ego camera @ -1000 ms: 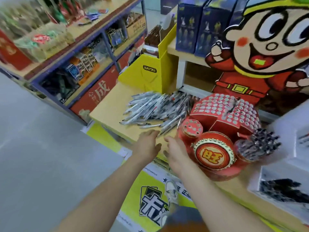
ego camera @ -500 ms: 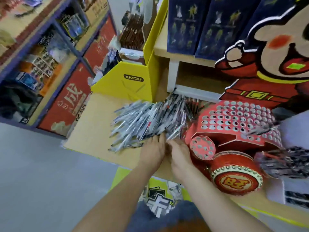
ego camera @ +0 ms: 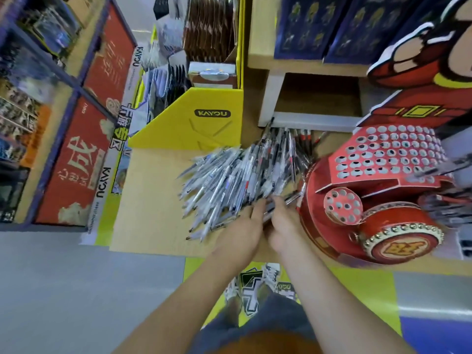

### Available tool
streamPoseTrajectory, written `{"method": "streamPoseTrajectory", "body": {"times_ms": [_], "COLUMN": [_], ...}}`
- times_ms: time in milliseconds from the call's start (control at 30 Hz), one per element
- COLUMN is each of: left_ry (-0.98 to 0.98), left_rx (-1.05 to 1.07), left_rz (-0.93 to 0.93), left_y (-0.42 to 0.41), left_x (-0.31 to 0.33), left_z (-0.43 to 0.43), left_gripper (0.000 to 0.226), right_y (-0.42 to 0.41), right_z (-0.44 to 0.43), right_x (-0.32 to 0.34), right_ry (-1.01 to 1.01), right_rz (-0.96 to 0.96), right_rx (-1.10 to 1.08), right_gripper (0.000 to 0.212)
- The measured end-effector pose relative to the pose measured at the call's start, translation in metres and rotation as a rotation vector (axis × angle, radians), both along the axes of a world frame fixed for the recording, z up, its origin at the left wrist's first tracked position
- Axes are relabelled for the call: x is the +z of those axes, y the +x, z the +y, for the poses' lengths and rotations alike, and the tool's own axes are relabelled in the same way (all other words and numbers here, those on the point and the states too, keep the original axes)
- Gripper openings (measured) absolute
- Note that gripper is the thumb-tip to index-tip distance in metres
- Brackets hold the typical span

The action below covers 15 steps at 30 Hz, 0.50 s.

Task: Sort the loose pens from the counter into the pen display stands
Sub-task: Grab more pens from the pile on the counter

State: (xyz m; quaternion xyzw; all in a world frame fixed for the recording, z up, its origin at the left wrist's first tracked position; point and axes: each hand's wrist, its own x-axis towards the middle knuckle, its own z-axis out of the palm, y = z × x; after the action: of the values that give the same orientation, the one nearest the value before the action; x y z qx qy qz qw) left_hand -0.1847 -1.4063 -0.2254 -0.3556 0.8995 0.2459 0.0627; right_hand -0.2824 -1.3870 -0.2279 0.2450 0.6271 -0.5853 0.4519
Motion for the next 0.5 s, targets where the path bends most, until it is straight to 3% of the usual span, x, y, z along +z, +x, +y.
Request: {"method": "streamPoseTrajectory", "body": {"times_ms": [133, 200, 267, 333, 467, 500], "left_ry": [-0.060, -0.072, -0.019, -0.020, -0.073, -0.087], "left_rx": [-0.049, 0.016, 0.211, 0.377, 0.376, 0.341], "left_rz": [-0.071, -0.100, 0.053, 0.182, 0.065, 0.027], "left_y": [0.022, 0.043, 0.058, 0.065, 0.050, 0.044], "left_x": [0.009, 0.016, 0.024, 0.024, 0.005, 0.000], "left_z": [0.000, -0.004, -0.016, -0.030, -0.051, -0.052], "left_gripper": [0.080, 0.065, 0.041, 0.032, 0.046, 0.046], "right_y": [-0.005, -0.010, -0.013, -0.013, -0.003, 0.001], "right_z": [-0.013, -0.016, -0.015, -0.013, -0.005, -0.004], "right_x": [0.001, 0.000, 0.000, 0.001, 0.002, 0.002], "right_ry": [-0.038, -0.104, -0.105, -0.069, -0.026, -0.019], "right_rz": [-0.035, -0.049, -0.031, 0.018, 0.098, 0.129], "right_rx": [-0.184, -0.205, -0.150, -0.063, 0.045, 0.078], "right_gripper": [0.022, 0.015, 0.026, 0.042, 0.062, 0.058]}}
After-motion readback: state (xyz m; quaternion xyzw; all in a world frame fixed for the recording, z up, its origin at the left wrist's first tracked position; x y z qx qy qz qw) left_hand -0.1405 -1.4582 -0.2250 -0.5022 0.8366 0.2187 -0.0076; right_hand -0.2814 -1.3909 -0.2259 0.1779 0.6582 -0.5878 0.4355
